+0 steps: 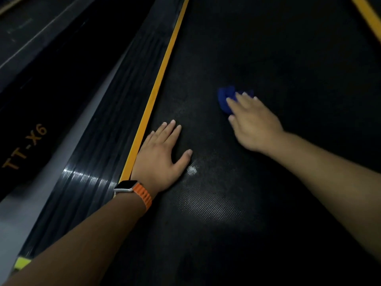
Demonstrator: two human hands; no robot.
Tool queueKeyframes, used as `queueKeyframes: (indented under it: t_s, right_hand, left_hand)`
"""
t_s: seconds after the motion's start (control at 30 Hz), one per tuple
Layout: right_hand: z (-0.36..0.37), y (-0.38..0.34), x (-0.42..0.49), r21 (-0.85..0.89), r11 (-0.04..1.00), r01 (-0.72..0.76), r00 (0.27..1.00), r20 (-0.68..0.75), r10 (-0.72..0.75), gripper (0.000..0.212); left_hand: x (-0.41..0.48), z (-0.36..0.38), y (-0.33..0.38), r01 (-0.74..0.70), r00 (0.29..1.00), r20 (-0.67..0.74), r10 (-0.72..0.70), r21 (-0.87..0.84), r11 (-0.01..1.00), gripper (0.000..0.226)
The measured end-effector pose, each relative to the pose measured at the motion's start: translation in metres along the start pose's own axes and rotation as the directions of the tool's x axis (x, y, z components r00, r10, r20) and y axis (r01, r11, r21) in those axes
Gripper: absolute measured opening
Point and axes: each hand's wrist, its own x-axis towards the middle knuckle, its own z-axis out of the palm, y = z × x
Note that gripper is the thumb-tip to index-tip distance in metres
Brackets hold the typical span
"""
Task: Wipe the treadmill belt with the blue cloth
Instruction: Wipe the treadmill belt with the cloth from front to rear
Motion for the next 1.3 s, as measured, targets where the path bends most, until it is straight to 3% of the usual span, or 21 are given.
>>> queueKeyframes:
  t_s: [0.17, 0.27, 0.47, 0.6, 0.7, 0.83, 0.97, 1.17, 1.3]
  right_hand:
    - [-0.019, -0.026, -0.057, 0.111, 0.958, 0.264, 0.952, 0.13, -0.277, 0.054]
    - [-0.041, -0.001, -0.053, 0.048, 0.927, 0.373, 0.893, 0.254, -0.372, 0.057]
    - [-0.075, 0.03, -0.044, 0.116, 0.924, 0.364, 0.826, 0.418, -0.378, 0.066]
    - [-0.072, 0.022, -0.03, -0.024, 0.906, 0.422, 0.853, 0.348, -0.389, 0.06]
    - [-0.061, 0.015, -0.014, -0.046, 0.921, 0.387, 0.889, 0.285, -0.359, 0.054]
    - [-0.034, -0.009, 0.006, -0.113, 0.979, 0.172, 0.983, 0.087, -0.163, 0.054]
    - [-0.013, -0.041, 0.018, -0.123, 0.992, -0.014, 0.998, -0.06, 0.007, 0.058]
    - [-0.042, -0.001, -0.018, -0.045, 0.974, 0.222, 0.971, 0.101, -0.216, 0.043]
    - [-0.022, -0.015, 0.006, -0.163, 0.955, 0.246, 0.969, 0.019, -0.246, 0.031]
  left_hand:
    - [-0.001, 0.0, 0.0, 0.003, 1.0, -0.001, -0.003, 0.008, 1.0, 0.082]
    - [0.0, 0.0, 0.0, 0.002, 1.0, -0.001, -0.002, 0.008, 1.0, 0.082]
    - [0.0, -0.001, -0.001, 0.003, 1.0, -0.002, -0.003, 0.0, 1.0, 0.082]
    - [0.0, -0.002, 0.0, 0.01, 1.0, 0.002, -0.01, -0.002, 1.0, 0.082]
    - [0.0, -0.003, 0.001, 0.012, 1.0, 0.008, -0.012, -0.005, 1.0, 0.083]
    - [0.001, -0.003, 0.002, 0.013, 1.0, 0.008, -0.013, 0.002, 1.0, 0.082]
    - [0.0, -0.004, 0.003, 0.013, 1.0, 0.005, -0.013, 0.001, 1.0, 0.082]
    - [0.0, -0.004, 0.003, 0.005, 1.0, -0.005, -0.005, 0.005, 1.0, 0.08]
    - [0.0, 0.0, 0.003, -0.005, 1.0, -0.014, 0.005, 0.014, 1.0, 0.079]
